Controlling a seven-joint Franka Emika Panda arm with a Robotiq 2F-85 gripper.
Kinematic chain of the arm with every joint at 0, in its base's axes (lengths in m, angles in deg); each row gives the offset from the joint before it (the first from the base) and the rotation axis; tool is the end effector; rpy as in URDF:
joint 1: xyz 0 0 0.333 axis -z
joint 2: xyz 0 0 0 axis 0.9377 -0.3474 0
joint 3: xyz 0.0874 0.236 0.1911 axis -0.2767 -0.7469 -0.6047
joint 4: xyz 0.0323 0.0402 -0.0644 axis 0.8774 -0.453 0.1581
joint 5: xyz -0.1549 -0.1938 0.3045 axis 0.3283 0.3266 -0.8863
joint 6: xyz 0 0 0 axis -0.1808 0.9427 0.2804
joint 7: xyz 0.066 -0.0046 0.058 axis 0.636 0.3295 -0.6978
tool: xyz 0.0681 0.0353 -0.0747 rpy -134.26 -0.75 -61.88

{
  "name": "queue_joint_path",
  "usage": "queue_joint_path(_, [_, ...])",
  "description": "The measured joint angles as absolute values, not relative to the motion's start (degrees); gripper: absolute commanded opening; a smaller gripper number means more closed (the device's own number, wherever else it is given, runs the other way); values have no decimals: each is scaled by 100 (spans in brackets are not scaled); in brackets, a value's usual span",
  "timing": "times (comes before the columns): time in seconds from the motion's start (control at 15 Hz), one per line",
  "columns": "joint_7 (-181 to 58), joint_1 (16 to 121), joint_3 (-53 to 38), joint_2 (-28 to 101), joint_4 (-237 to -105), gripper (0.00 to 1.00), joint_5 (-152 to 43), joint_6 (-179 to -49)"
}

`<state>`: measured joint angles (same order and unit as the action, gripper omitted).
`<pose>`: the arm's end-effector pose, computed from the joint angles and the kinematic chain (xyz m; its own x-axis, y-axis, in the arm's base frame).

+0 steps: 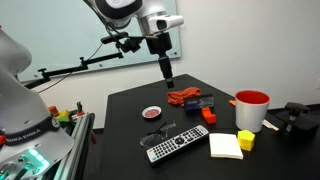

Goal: Put the blue object inside the mug

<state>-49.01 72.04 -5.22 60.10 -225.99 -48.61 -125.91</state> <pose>0.4450 -0.0644 0.3172 0.9415 -0.3127 0.1258 -0.3206 -0.9460 0.0476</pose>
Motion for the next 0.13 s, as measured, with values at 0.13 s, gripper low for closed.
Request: queue_joint_path(0.13, [-4930,7224,-537,6043,-22641,100,-4861,-12586])
